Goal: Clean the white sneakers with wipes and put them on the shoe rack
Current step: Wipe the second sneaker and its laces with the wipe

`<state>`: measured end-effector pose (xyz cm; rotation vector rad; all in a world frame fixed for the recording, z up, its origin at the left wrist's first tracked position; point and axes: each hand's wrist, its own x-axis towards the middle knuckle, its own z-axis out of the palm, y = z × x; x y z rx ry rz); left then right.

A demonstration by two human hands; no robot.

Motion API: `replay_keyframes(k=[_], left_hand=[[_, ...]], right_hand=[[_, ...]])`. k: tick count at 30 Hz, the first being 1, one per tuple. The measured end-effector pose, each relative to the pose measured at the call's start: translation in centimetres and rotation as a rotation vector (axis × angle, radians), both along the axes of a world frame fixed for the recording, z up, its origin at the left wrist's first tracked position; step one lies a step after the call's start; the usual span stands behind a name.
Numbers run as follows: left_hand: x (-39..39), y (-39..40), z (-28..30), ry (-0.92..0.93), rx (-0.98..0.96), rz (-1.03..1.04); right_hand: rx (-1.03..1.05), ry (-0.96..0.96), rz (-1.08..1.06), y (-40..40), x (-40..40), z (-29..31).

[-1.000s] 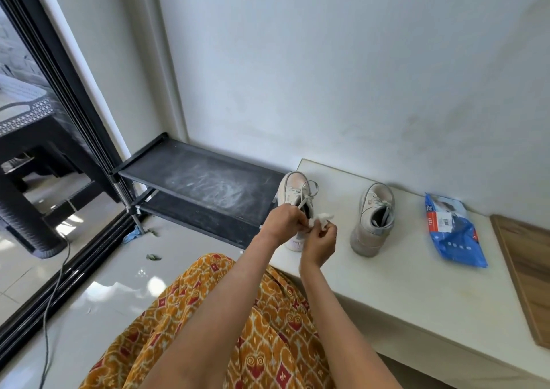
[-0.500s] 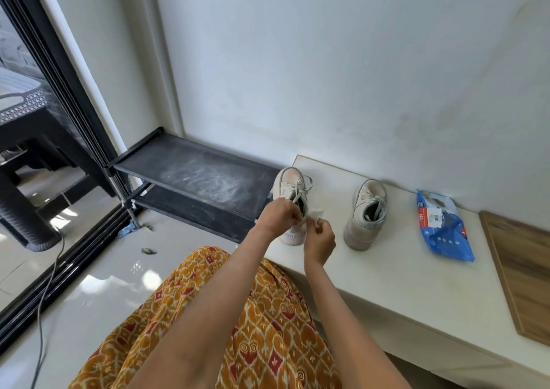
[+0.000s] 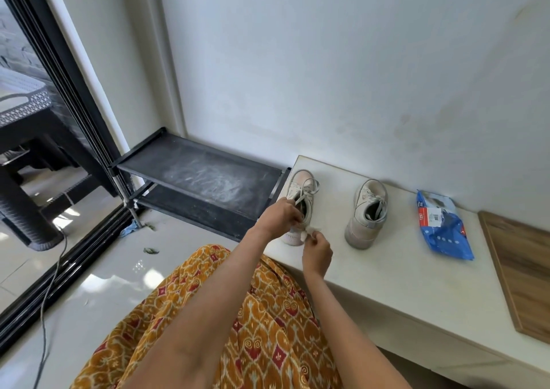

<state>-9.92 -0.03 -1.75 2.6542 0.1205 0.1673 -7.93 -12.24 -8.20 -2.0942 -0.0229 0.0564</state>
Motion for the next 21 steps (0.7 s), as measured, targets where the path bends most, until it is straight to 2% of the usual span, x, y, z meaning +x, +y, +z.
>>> replay_keyframes(k=[3, 7, 10, 15, 19, 21], left_hand=[[-0.4, 0.1, 0.0, -0.019, 0.011, -0.019], [-1.0, -1.2, -0.9, -0.097, 0.094, 0.021], [-0.7, -2.6, -1.3, -0.076, 0.133, 0.078], [-0.1, -2.9, -1.1, -0.087, 0.134, 0.113], [-0.8, -1.2, -1.6, -0.141, 0.138, 0.022], [-1.4, 0.2, -2.1, -0.171, 0.143, -0.025]], right_hand=[[-0.062, -0.058, 0.02, -0.7, 1.4, 0.4], [0.048, -0.17, -0.083, 1.1, 2.5, 2.9], [0.02, -0.11, -0.036, 1.6, 1.7, 2.1], [-0.299, -0.123, 0.139, -0.9, 5.5, 1.9], [-0.176, -0.23, 0.043, 0.5, 5.0, 2.9], [-0.192, -0.21, 0.034, 1.0, 3.8, 2.3]])
